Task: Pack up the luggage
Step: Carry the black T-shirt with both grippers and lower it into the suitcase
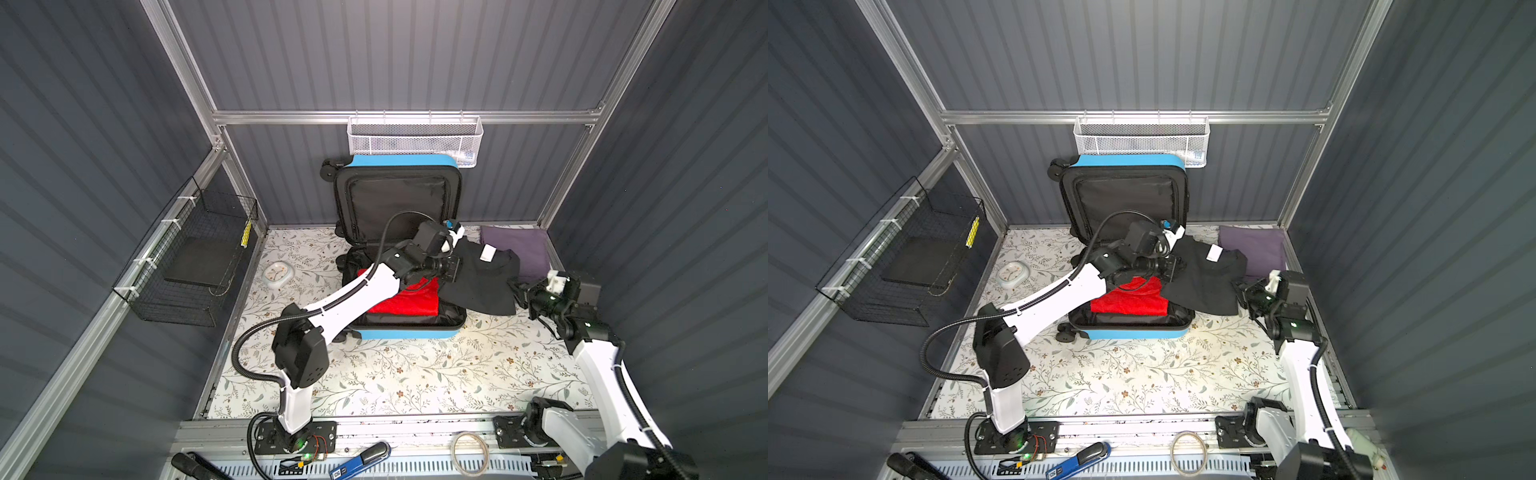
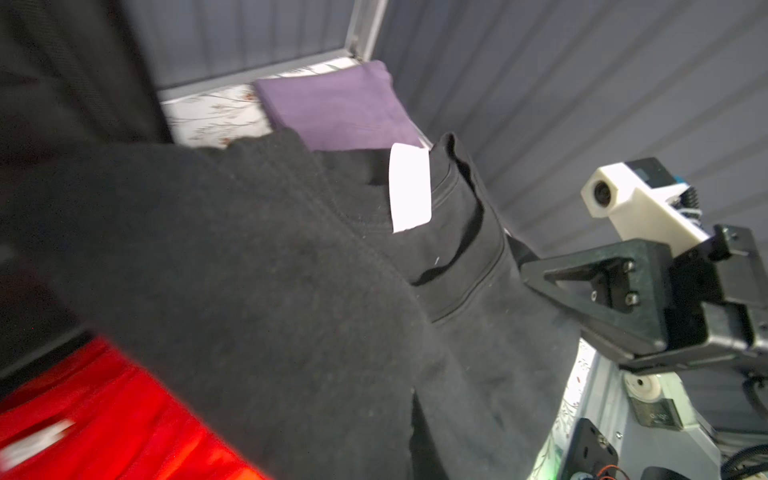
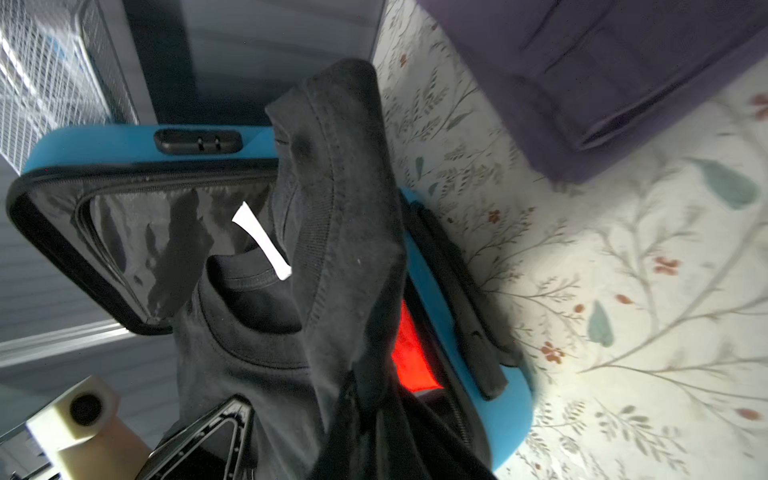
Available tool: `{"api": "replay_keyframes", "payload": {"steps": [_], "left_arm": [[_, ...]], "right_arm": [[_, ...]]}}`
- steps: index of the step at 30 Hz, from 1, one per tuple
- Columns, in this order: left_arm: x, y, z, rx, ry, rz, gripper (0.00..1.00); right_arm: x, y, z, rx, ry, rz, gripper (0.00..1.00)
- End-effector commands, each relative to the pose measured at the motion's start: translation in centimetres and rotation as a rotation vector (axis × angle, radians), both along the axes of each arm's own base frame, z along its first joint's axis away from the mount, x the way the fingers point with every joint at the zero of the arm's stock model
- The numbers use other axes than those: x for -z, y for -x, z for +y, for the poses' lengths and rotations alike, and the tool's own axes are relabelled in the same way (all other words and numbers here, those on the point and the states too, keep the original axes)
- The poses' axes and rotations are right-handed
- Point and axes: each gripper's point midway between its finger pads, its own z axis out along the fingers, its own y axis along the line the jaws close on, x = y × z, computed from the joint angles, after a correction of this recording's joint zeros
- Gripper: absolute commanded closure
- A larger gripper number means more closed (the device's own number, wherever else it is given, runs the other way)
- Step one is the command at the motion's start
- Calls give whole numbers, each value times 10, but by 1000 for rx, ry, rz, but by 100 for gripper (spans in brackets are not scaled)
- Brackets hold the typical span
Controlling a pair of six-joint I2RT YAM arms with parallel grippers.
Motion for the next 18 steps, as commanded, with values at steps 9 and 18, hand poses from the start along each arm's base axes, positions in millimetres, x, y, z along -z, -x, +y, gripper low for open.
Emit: {"api": "replay_keyframes", "payload": {"steps": [9, 18], "left_arm": [[-3, -33, 123, -228, -34, -67, 100], [69, -44, 183, -362, -141, 24, 100]], "right_arm": [[-11, -69, 114, -197, 72, -22, 100], [35, -92, 172, -275, 119, 44, 100]]}}
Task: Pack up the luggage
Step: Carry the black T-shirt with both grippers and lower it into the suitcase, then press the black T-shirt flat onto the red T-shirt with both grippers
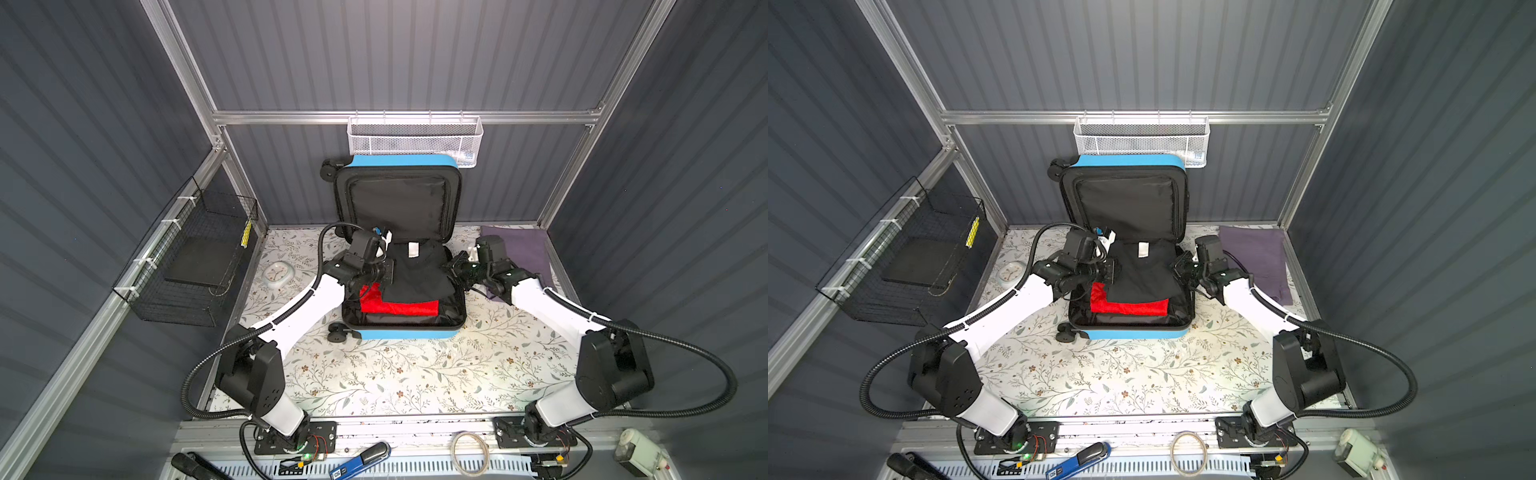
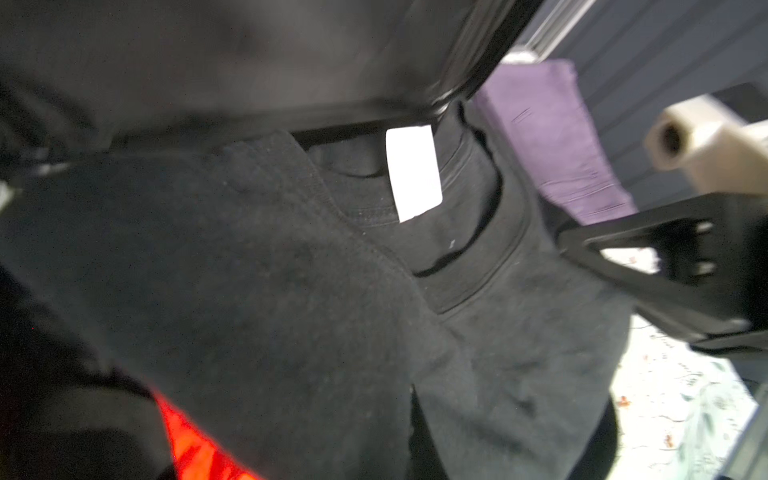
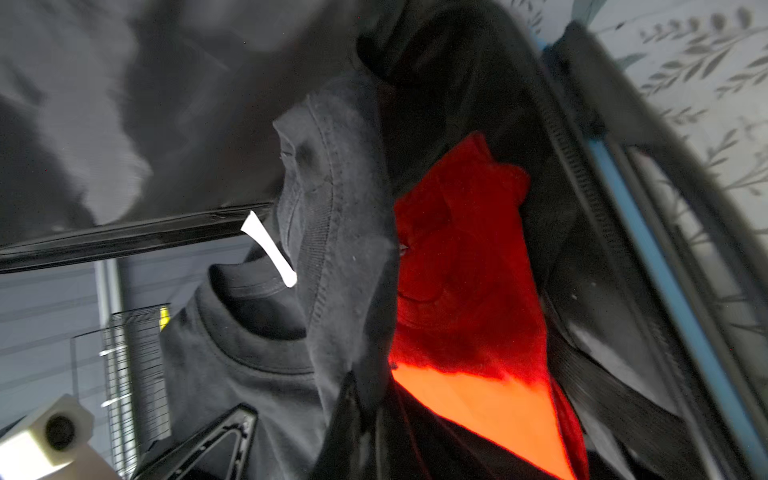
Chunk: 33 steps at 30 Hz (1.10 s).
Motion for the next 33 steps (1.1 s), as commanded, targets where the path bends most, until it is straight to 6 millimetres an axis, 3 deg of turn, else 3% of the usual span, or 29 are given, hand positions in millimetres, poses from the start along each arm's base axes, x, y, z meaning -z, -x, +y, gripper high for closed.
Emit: {"api": "replay_keyframes", "payload": {"steps": [1, 7, 14, 24, 26, 28, 30, 31, 33], "left_arm": [[5, -12, 21, -57, -16, -39, 100], [36, -23, 44, -115, -25, 8, 100], [58, -31, 48, -129, -42, 44, 100], [91, -28, 53, -148, -82, 107, 100], [94, -30, 55, -161, -94, 111, 79], [94, -32, 57, -178, -99, 112, 36], [90, -36, 59, -195, -101, 106, 9], [88, -37, 59, -202, -105, 103, 1], [78, -40, 58, -201, -105, 89, 0]], "right_arm": [[-2, -17, 10, 14, 8, -39, 100], [29, -15, 24, -17, 27, 7, 100], [50, -3, 22, -9, 57, 29, 100], [78, 5, 19, -7, 87, 78, 100], [81, 5, 17, -3, 95, 86, 87], [81, 2, 15, -5, 111, 79, 73], [77, 0, 13, -16, 133, 64, 65], [73, -2, 12, -23, 145, 52, 60], [65, -5, 11, -45, 164, 32, 51]]}}
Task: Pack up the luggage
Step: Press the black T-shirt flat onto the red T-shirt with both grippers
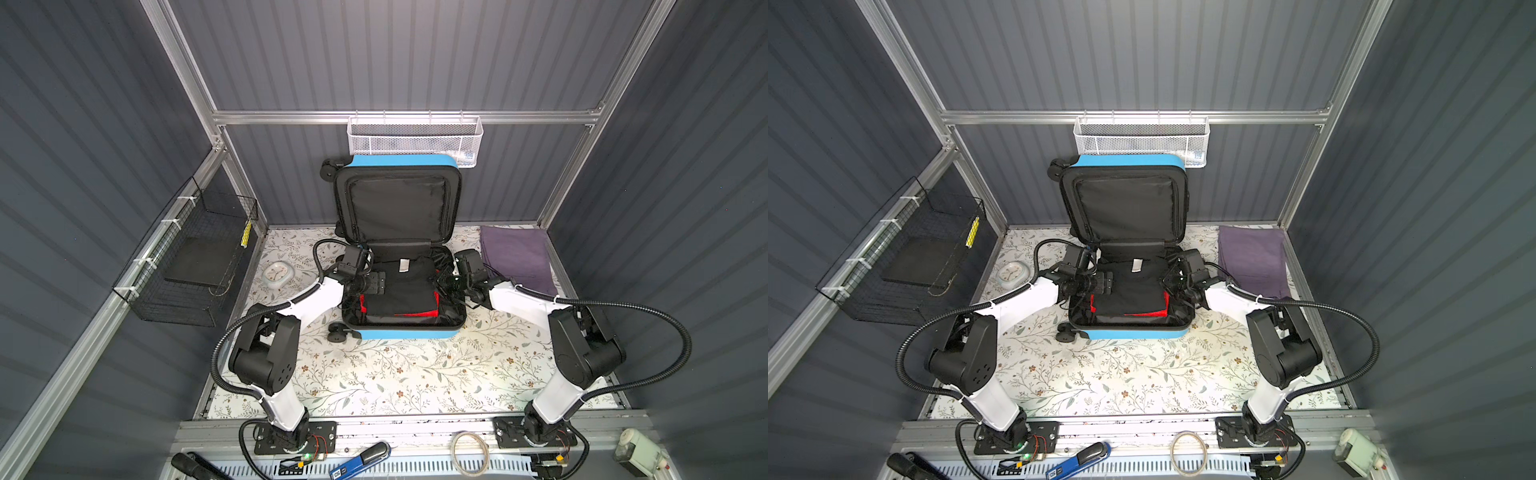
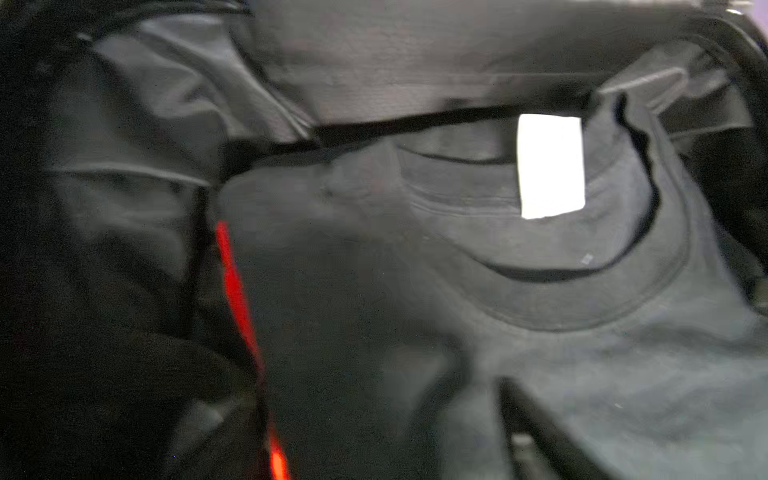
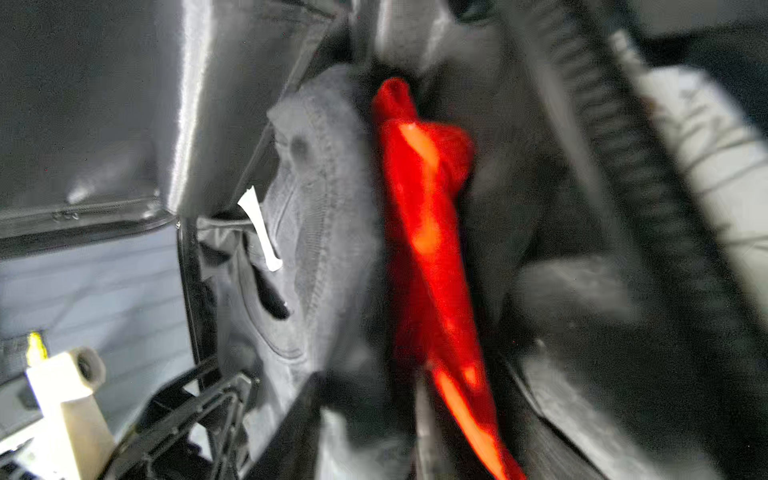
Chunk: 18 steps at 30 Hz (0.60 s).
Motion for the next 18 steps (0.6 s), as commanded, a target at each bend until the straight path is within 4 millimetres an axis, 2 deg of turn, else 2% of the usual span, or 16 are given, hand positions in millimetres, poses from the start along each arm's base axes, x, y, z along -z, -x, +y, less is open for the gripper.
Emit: {"api": "replay_keyframes", "payload": {"steps": [1, 5, 9, 13, 15, 18], "left_arm": [[-19, -13, 5, -35, -16, -39, 0], [-47, -15, 2, -25, 7, -76, 0], [-78, -13, -10, 21, 84, -109, 0], [-102, -1, -34, 99, 238, -111, 0], [-106, 9, -43, 129, 317, -95, 0], [-99, 26, -49, 141, 406, -62, 0]], "right_arm": [[-13, -7, -5, -39, 60, -43, 46], [-35, -7, -11, -66, 113, -99, 36], [-58, -5, -13, -102, 136, -153, 35], [-72, 0, 1, -175, 69, -192, 43], [-77, 4, 17, -236, -5, -197, 48], [-73, 7, 31, -271, -67, -182, 56]]}}
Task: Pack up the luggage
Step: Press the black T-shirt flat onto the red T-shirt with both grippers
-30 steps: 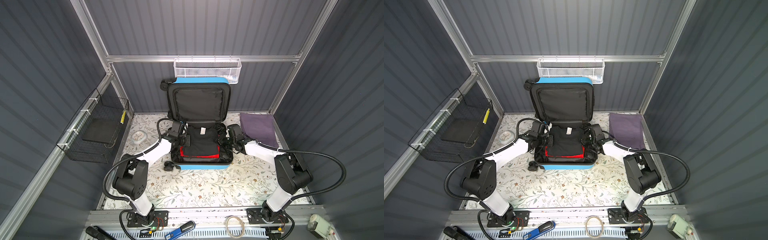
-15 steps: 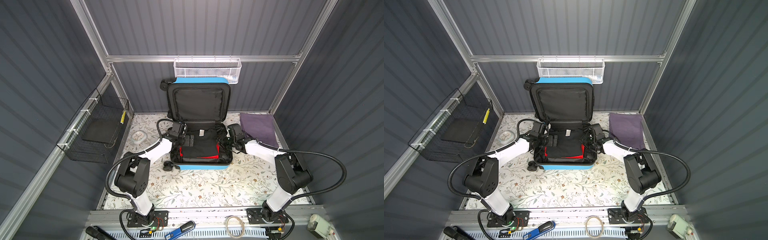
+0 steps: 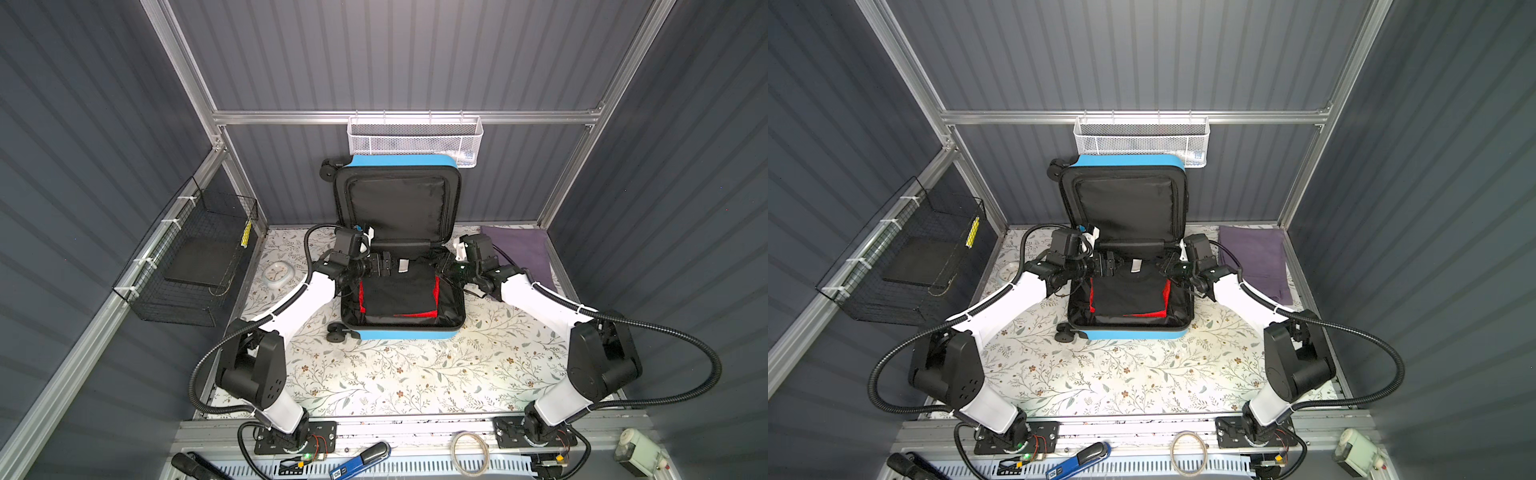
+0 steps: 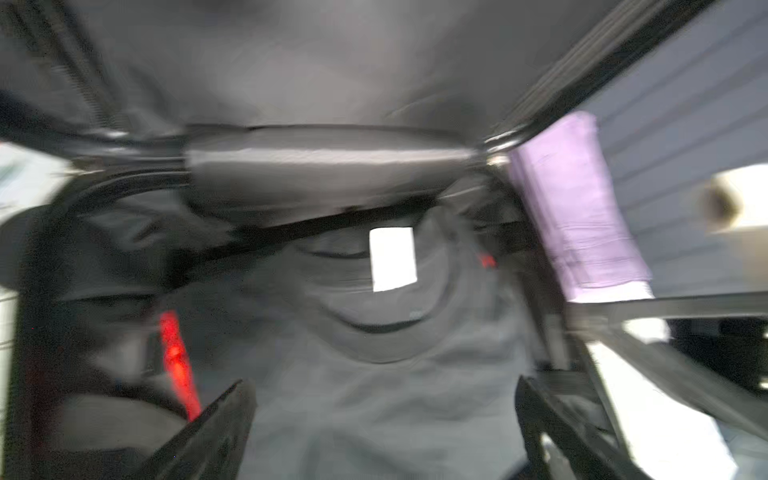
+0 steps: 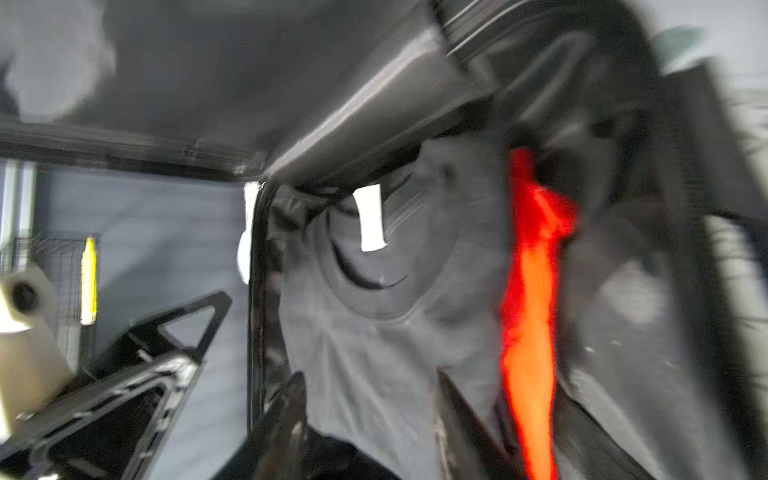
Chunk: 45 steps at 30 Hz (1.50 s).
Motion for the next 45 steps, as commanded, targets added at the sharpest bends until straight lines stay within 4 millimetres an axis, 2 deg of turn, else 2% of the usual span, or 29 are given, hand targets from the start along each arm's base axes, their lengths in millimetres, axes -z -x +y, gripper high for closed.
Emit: {"api": "replay_keyframes", "payload": {"steps": [1, 3, 8, 10, 13, 16, 24, 27, 32, 37, 41, 45], "left_arm": [[4, 26, -12, 58, 137, 66, 0], [16, 35, -10, 49, 156, 78, 0], [61, 47, -8, 58, 146, 132, 0], [82, 47, -4, 40, 114, 161, 0], [96, 46, 0, 23, 95, 173, 0], [90, 44, -3, 28, 104, 171, 0], [27, 29, -7, 42, 113, 65, 0], [20, 15, -5, 13, 85, 34, 0], [28, -4, -8, 21, 55, 27, 0], [56, -17, -6, 19, 22, 58, 0], [81, -20, -3, 6, 2, 86, 0], [85, -23, -5, 8, 5, 84, 0]], "right_arm": [[5, 6, 20, -87, -74, 23, 57], [18, 6, 23, -85, -84, 47, 57], [58, -5, 20, -63, -78, 97, 58], [67, -8, 16, -54, -71, 112, 58], [74, -9, 12, -48, -52, 124, 55], [66, -9, 8, -46, -49, 111, 52], [9, -2, 4, -66, -78, 9, 45], [3, 5, 6, -70, -96, 7, 45], [13, 22, 15, -93, -124, 36, 44], [45, 35, 19, -96, -103, 93, 44], [70, 43, 16, -84, -101, 142, 44], [70, 45, 16, -97, -101, 140, 43]]}}
